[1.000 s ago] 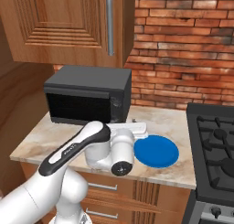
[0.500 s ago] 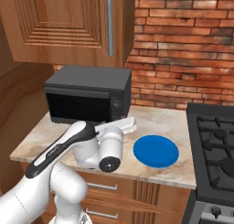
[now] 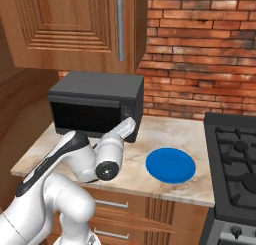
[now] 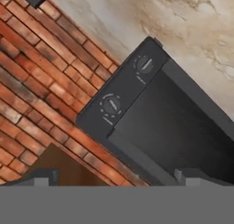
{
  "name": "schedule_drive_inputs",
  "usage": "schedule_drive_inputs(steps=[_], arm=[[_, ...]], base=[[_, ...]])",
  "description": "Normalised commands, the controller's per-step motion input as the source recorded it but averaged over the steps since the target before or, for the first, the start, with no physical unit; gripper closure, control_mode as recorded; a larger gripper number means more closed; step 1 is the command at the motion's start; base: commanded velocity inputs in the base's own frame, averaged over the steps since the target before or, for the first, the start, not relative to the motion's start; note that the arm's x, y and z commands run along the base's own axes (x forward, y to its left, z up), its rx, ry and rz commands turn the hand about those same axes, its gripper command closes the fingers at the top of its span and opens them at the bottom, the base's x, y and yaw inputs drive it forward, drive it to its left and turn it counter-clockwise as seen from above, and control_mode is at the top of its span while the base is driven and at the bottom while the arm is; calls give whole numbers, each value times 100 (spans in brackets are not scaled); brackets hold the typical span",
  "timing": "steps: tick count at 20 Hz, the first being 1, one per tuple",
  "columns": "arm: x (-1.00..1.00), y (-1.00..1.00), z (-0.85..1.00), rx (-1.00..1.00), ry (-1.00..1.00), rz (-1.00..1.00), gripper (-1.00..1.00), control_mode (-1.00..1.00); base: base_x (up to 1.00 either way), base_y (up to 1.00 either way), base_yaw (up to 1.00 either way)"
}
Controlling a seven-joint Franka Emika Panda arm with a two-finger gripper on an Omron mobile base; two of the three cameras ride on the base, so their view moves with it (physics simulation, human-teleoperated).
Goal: Pull the toaster oven rack outwards. Pick up the baguette from the plate and place it on the toaster oven rack. Close the toaster oven door fully and set the temperature to the lowest setting.
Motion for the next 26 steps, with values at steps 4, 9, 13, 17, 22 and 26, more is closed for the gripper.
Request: schedule_drive_inputs(steps=[4, 9, 13, 17, 22, 26], arm=[[23, 1, 11, -21, 0, 11, -100, -100], [21, 0, 3, -13, 0, 9, -100, -100], [15, -3, 0, 0, 0, 0, -100, -100], [8, 0, -7, 0, 0, 0, -100, -100], [11, 0, -8, 0, 0, 0, -100, -100], [14, 0, -10, 0, 0, 0, -100, -100]], base=[[0, 0, 0], [0, 0, 0], [0, 0, 0], [0, 0, 0], [0, 0, 0], [0, 0, 0]])
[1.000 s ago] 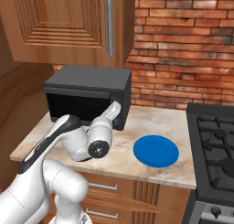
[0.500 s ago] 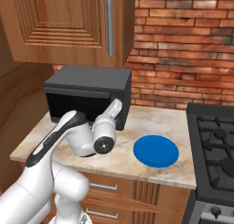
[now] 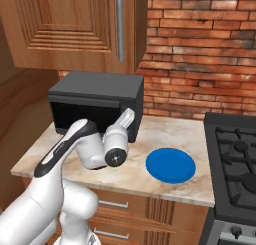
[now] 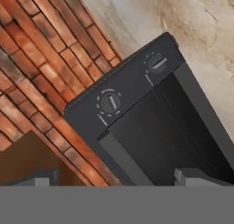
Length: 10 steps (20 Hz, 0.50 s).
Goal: Pull the toaster oven rack outwards. Pick up the baguette from the plate and place it on the toaster oven rack. Close the toaster oven door fully and set the temperature to the lowest setting.
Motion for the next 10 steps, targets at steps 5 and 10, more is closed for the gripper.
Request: schedule_drive_inputs(steps=[5, 10], arm=[[18, 0, -5, 0, 0, 0, -100, -100], [16, 0, -4, 0, 0, 0, -100, -100]], base=[[0, 0, 0], [0, 0, 0]])
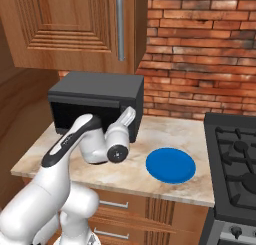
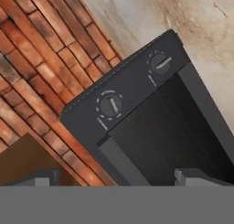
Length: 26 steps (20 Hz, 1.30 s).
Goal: Pull the toaster oven rack outwards. Pick up the baguette from the plate and place it on the toaster oven rack. Close the toaster oven door fully and set the temperature to the lowest setting.
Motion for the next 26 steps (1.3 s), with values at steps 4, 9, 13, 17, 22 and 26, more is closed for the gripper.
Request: schedule_drive_inputs(steps=[4, 9, 13, 17, 22, 26], arm=[[13, 0, -3, 0, 0, 0, -100, -100], [14, 0, -2, 0, 0, 1, -100, -100], [14, 0, -4, 0, 0, 1, -100, -100], [13, 0, -6, 0, 0, 0, -100, -100], [11, 0, -10, 0, 0, 0, -100, -100], [14, 0, -9, 0, 0, 0, -100, -100]], base=[[0, 0, 0], [0, 0, 0], [0, 0, 0], [0, 0, 0], [0, 0, 0], [0, 0, 0]])
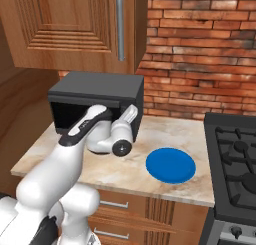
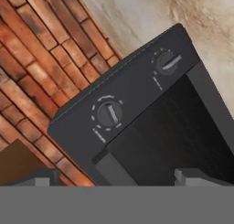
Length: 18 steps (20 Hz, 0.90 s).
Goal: Pull the toaster oven rack outwards. Pick up the baguette from the plate and place it on the toaster oven rack. Close the toaster oven door fully and set the temperature to the lowest setting.
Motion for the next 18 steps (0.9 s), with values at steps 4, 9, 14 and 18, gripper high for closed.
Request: schedule_drive_inputs(steps=[4, 9, 14, 18], arm=[[16, 0, -10, 0, 0, 0, -100, -100], [17, 0, -6, 0, 0, 1, -100, -100], [16, 0, -8, 0, 0, 0, -100, -100], [16, 0, -10, 0, 0, 0, -100, -100]], base=[[0, 0, 0], [0, 0, 0], [0, 0, 0], [0, 0, 0]])
